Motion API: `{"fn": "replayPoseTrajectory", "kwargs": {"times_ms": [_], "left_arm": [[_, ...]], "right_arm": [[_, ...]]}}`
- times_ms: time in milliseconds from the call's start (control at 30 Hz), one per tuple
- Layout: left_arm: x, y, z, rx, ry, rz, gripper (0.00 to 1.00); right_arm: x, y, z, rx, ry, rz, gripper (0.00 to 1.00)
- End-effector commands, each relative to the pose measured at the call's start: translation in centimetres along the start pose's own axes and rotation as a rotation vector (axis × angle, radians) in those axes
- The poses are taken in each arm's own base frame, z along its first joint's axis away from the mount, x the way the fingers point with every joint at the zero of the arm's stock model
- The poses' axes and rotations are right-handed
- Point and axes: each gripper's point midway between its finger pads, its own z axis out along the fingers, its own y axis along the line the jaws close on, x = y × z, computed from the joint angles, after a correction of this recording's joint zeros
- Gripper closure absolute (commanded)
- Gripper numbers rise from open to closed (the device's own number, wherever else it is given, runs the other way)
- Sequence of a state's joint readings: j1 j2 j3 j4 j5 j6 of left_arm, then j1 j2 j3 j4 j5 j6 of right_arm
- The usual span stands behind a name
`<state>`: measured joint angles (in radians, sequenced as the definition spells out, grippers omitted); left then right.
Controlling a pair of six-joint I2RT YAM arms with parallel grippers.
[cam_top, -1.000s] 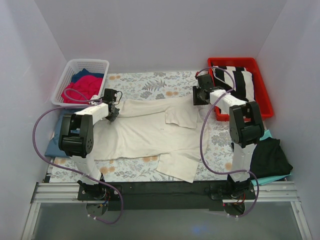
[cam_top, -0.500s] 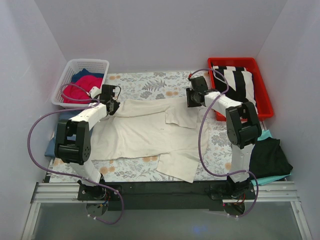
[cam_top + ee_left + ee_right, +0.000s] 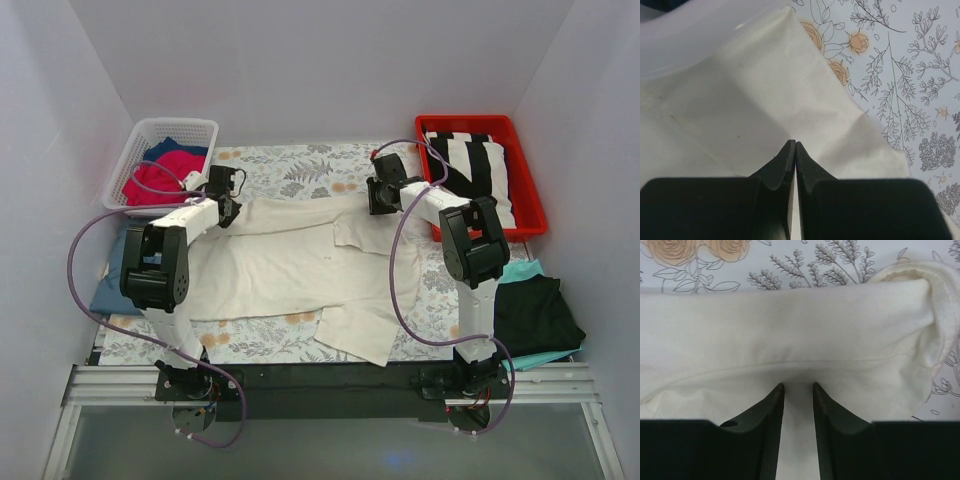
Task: Fold and stack the t-shirts
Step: Fold the tshirt
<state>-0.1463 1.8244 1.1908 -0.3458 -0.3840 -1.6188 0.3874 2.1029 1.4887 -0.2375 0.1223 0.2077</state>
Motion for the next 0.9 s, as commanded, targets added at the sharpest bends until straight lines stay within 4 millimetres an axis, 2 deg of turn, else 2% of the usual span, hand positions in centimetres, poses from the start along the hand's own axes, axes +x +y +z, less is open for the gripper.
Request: {"fn": "replayPoseTrajectory", "kwargs": {"times_ms": [0,167,267,367,400,433,567,733,767,867], "left_arm": [[-1.4,-0.8,0.1,-0.015,-0.046,0.015,0.98],[-1.0,-1.0,1.2,-0.035,-0.030,0.029,0.98],[-0.7,-1.0,2.0,-0.057,-0.019,0.041,0.98],[-0.5,-0.9,3.0,-0.094,-0.018,0.051,0.98],[-0.1,-0.3,3.7,-0.132,-0.011,0.064,0.97],[-0.5,-0.9,3.9,-0.129,-0.019,0.058,0.97],[-0.8,-1.2,5.5,-0.190,-0.028,0.056,0.96],[0.2,2.3,6.1,-0.335,-0.022,0.046,0.95],[0.8,3.7,5.7,-0.362,-0.018,0.029,0.95],[0.3,4.9,5.0,-0.370,-0.040,-0.009,0.95]], "right_arm": [[4.9,-5.1,-0.2,0.207,0.147,-0.002,0.64],[5.5,-8.9,-0.9,0.282,0.171,0.051,0.64],[5.9,-10.0,-1.1,0.301,0.182,0.075,0.64],[5.8,-10.3,-1.2,0.310,0.179,0.076,0.64],[5.8,-10.1,-1.2,0.302,0.181,0.077,0.64],[5.7,-9.9,-1.2,0.292,0.180,0.077,0.64],[4.8,-9.2,-0.7,0.254,0.167,0.069,0.65],[3.4,-9.1,-0.3,0.250,0.143,0.065,0.64],[3.5,-9.1,-0.1,0.250,0.150,0.063,0.64],[3.0,-9.1,0.0,0.254,0.146,0.066,0.64]]}}
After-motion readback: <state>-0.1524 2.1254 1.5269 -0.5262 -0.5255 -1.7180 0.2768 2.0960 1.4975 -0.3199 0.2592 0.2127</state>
